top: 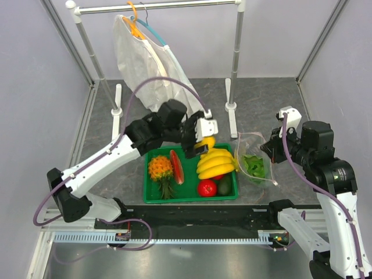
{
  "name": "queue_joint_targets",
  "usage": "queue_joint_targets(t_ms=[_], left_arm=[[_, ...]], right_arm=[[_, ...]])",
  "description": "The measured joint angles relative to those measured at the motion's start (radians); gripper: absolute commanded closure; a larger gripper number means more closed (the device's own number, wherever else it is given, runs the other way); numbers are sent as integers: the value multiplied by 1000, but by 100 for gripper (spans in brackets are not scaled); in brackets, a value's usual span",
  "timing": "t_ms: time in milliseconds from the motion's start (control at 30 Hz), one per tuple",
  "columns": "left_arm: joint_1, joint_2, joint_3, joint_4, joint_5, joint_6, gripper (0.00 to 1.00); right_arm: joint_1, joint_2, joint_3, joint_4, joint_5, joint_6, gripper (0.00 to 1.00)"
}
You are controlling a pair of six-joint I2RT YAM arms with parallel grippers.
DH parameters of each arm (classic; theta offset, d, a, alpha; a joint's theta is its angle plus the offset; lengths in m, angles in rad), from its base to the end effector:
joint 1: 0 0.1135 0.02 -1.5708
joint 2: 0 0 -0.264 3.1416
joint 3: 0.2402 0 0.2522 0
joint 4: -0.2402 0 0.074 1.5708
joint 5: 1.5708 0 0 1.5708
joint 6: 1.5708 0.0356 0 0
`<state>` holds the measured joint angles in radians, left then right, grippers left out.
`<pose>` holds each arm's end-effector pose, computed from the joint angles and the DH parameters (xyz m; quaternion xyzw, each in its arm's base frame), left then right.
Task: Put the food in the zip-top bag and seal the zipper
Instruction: Pick up the fake fruit from the bin, then place the zipper food storage bag in the zipper food storage bag.
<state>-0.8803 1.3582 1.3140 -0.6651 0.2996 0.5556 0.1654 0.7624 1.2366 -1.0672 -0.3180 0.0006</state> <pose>0.1789 -0.2331 0.3503 0.6380 0.6357 -0.2006 0.3855 0.1057 0.0289 0.4008 -0.1458 0.8626 0.1777 0.4505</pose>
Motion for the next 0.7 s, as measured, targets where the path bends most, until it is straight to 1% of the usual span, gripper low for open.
queue_joint_targets(t_ms=[33, 133, 167, 267, 367, 533, 633, 667, 700], left_arm=[[-13, 16, 117, 23, 54, -40, 40], [-49, 31, 237, 97, 122, -120, 37], [-67, 34, 264, 157, 151, -167, 36], [-121, 42, 268, 288, 200, -269, 36], [-165, 86, 267, 364, 218, -331, 37], [-203, 222, 257, 449, 226, -439, 36], [-203, 280, 250, 462, 221, -479, 26], [-202, 299, 250, 462, 215, -493, 20], [-202, 315, 251, 461, 209, -506, 16]], right_arm=[[0, 1, 0, 2, 0, 6, 100], [0, 7, 0, 6, 2, 31, 100], [0, 10, 0, 8, 4, 42, 100], [0, 15, 0, 15, 9, 80, 100], [0, 19, 0, 19, 10, 113, 100], [-4, 35, 10, 20, 8, 169, 100], [-5, 39, 20, 20, 8, 194, 100], [-5, 40, 23, 20, 7, 203, 100], [-5, 40, 26, 21, 13, 209, 100]])
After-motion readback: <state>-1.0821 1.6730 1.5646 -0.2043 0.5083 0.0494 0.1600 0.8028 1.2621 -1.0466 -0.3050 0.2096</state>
